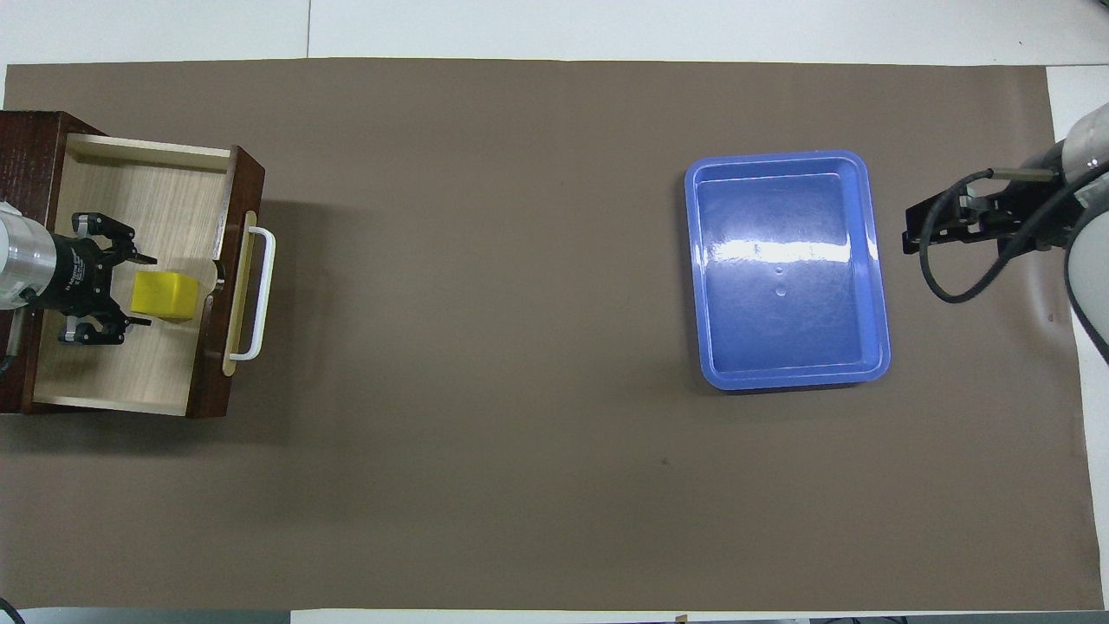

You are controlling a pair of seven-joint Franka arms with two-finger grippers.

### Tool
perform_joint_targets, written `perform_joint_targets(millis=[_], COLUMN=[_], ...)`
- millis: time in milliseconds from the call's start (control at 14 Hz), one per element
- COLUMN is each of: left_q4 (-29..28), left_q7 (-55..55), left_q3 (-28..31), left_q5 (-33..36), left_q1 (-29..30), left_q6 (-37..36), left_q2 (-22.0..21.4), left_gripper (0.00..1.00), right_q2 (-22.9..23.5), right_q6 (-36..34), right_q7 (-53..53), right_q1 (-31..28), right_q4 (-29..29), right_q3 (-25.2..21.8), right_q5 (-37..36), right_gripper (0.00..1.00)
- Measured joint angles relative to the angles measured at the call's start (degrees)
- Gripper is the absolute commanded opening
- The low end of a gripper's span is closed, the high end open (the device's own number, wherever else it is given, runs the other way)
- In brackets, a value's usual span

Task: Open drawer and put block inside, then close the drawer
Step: 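Lower the block into the drawer with the left gripper while the right gripper retracts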

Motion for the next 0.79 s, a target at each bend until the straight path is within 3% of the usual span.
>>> perform_joint_targets(millis=[214,357,571,786], left_q4=[4.79,7.90,6.16,2.34], left_q7=[-1.93,-8.01,-15.80,-17.32], left_q3=[-0.83,-1.30,-1.82,-1.27], left_q5=[-0.09,0.69,4.64,6.62], left_q1=[-0.79,-6.01,-14.17,-14.84], left_q6=[-4.39,-6.76,-6.35,-3.48], left_q2=[-0.68,-0.61,0.29,1.04], left_gripper=[1.00,1.00,1.00,1.00], right_q2=[-4.39,-5.78,-5.77,-5.46], right_q6=[-2.43,-3.57,-3.56,-3.50], right_q7=[-8.53,-12.46,-12.01,-9.77], right_q1=[-2.49,-4.06,-4.62,-4.61], right_q4=[-1.37,-2.17,-3.76,-4.93], right_q3=[0.01,0.01,0.01,0.17], right_q5=[-0.31,-0.31,-0.31,-1.17], right_gripper=[1.00,1.00,1.00,1.00])
